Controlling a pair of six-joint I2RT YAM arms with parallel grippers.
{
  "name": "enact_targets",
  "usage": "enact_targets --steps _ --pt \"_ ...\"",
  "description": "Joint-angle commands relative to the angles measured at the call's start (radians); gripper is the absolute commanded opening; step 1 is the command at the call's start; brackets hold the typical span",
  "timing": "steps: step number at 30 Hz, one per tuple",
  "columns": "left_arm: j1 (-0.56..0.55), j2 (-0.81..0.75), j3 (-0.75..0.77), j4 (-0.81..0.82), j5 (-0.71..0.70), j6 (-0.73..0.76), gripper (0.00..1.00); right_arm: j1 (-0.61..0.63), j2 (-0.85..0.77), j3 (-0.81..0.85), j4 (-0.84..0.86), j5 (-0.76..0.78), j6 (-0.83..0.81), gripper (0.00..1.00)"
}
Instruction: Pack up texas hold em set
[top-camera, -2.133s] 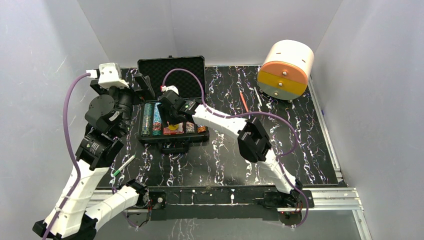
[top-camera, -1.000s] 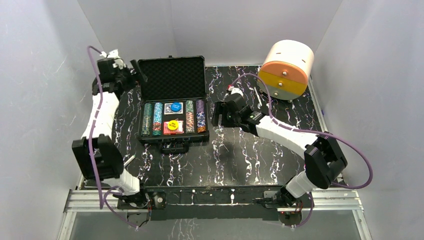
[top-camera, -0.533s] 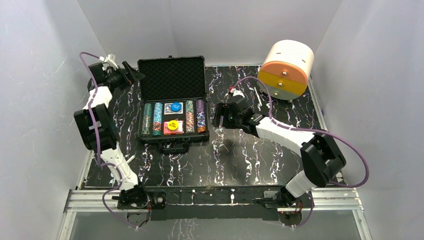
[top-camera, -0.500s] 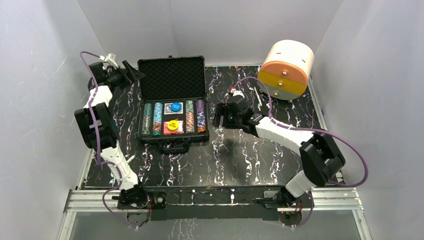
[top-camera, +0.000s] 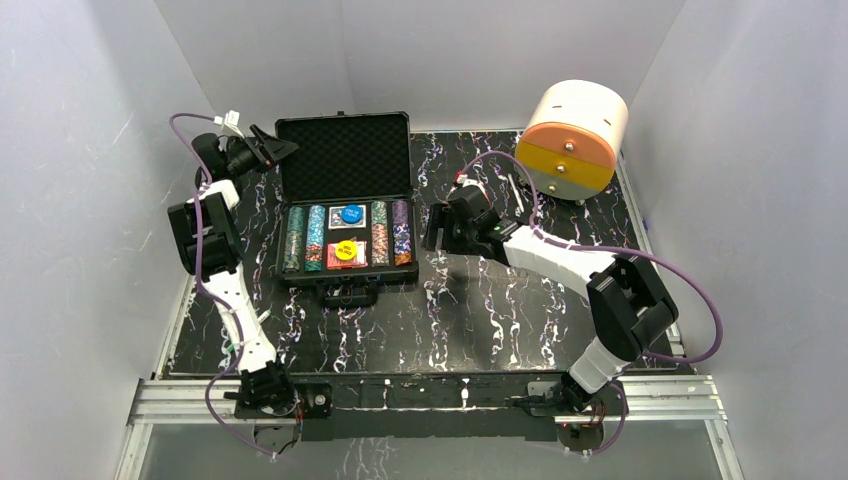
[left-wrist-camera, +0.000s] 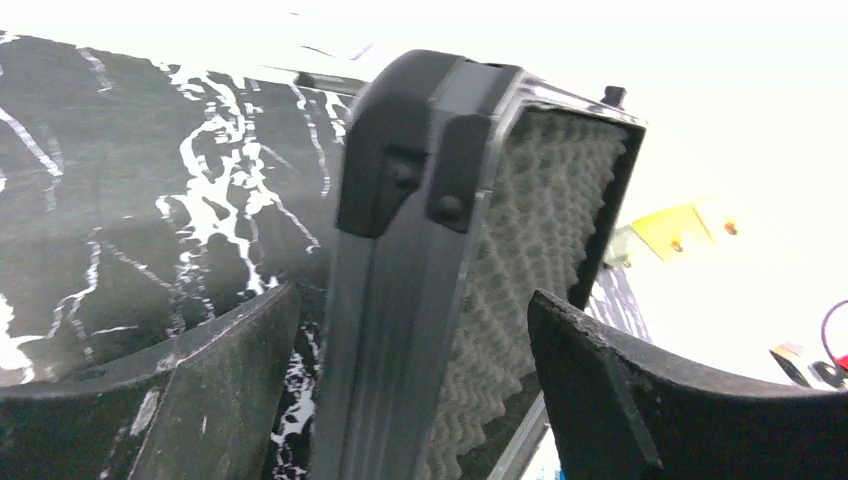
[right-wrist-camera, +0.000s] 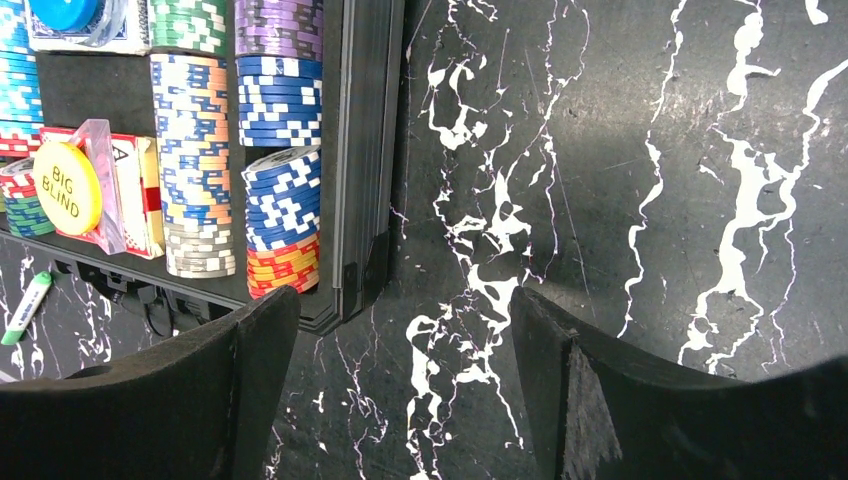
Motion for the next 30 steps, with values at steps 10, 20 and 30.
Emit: enact_targets --steps 10,20,30 --pt "0.002 -0.253 -0.177 0.411 0.261 -0.232 0.66 -0.007 -0.043 0.1 -0.076 0.028 0.015 0.84" --pt "0.034 -0.569 -0.517 0.416 0.284 -0.203 0.83 -0.007 -0.054 0.204 -0.142 -0.029 -0.017 0.84" --pt "0.088 -0.801 -0.642 -0.194 0.129 0.239 0.91 -0.007 0.081 0.47 -0.24 -0.103 -0.089 0.84"
